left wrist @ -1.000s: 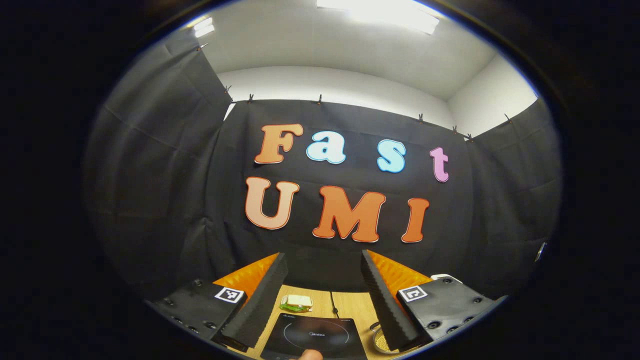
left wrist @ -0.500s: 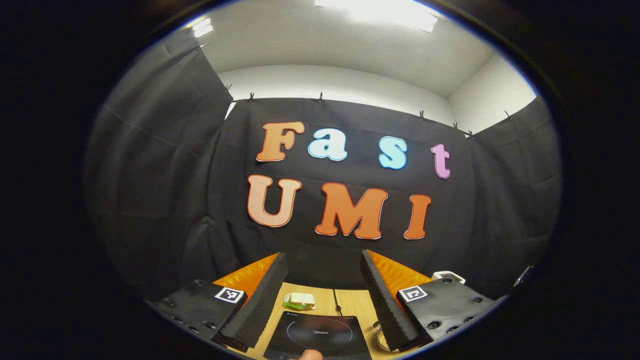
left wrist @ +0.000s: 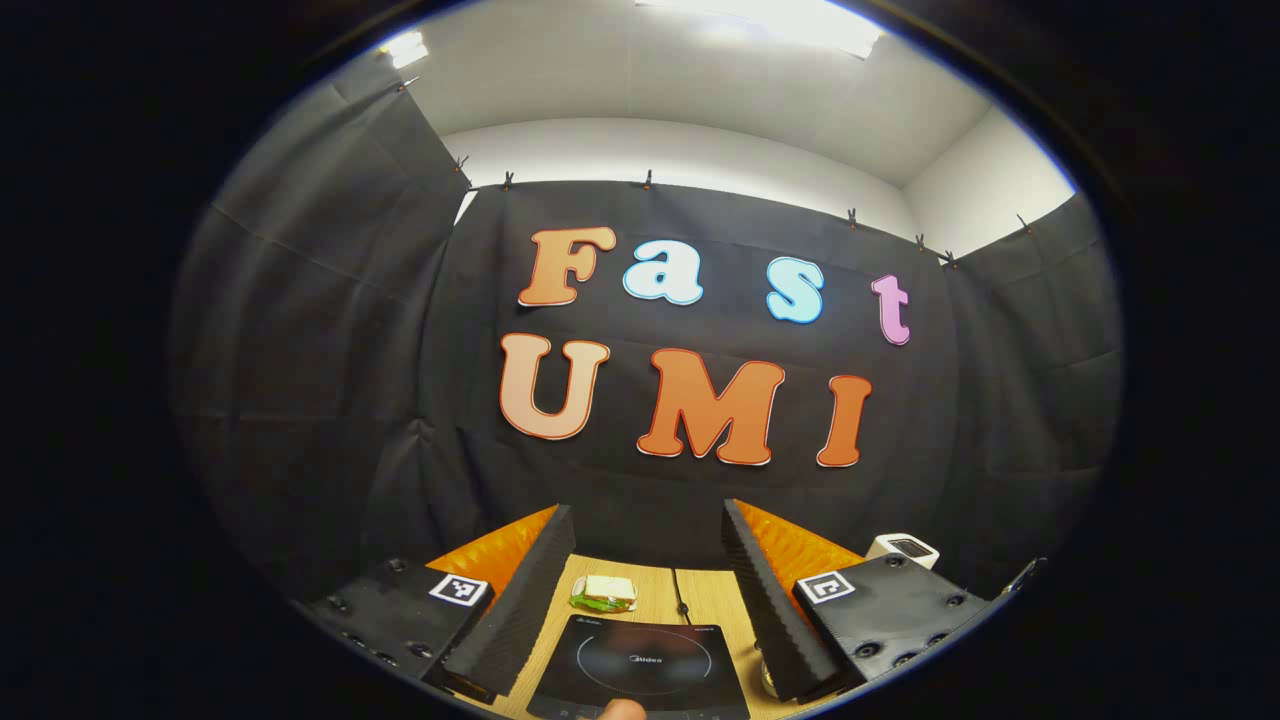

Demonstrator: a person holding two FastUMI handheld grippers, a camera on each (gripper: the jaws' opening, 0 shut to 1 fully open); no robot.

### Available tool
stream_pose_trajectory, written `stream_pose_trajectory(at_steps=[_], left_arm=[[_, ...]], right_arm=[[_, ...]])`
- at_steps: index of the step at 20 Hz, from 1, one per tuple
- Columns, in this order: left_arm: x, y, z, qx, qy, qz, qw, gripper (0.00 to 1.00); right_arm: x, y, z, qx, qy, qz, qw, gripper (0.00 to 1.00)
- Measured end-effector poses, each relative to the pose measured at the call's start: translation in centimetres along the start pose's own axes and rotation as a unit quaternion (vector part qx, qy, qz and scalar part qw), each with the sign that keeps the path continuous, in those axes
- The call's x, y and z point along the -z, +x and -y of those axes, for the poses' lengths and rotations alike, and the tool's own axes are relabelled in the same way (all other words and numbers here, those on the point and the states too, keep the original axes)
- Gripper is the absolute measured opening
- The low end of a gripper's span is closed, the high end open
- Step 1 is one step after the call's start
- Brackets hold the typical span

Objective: First push the handle of the pot to place it horizontally, then grasp the pot with both hands and set it on the induction cooktop.

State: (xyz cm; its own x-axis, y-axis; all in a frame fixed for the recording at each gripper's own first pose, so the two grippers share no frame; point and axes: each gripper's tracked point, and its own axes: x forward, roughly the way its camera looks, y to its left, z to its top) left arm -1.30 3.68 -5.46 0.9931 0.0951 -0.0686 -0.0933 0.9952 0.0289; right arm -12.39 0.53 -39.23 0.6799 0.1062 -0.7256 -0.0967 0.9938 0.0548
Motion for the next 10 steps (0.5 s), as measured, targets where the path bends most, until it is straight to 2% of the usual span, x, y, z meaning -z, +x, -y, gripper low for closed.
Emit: stream_pose_trajectory(at_steps=[3, 6, 10], left_arm=[[0.4, 0.2, 0.1, 0.002, -0.001, -0.005, 1.000, 0.96], [0.6, 0.3, -0.1, -0.001, 0.007, -0.006, 1.000, 0.96], [1.1, 0.6, -0.2, -0.001, 0.005, -0.011, 1.000, 0.96]], right_arm=[[0.7, 1.2, 0.5, 0.011, 0.012, -0.012, 1.000, 0.00], [0.0, 1.3, 0.3, 0.004, 0.042, -0.005, 0.999, 0.00], [-0.4, 1.8, 1.6, 0.022, 0.049, -0.001, 0.999, 0.00]])
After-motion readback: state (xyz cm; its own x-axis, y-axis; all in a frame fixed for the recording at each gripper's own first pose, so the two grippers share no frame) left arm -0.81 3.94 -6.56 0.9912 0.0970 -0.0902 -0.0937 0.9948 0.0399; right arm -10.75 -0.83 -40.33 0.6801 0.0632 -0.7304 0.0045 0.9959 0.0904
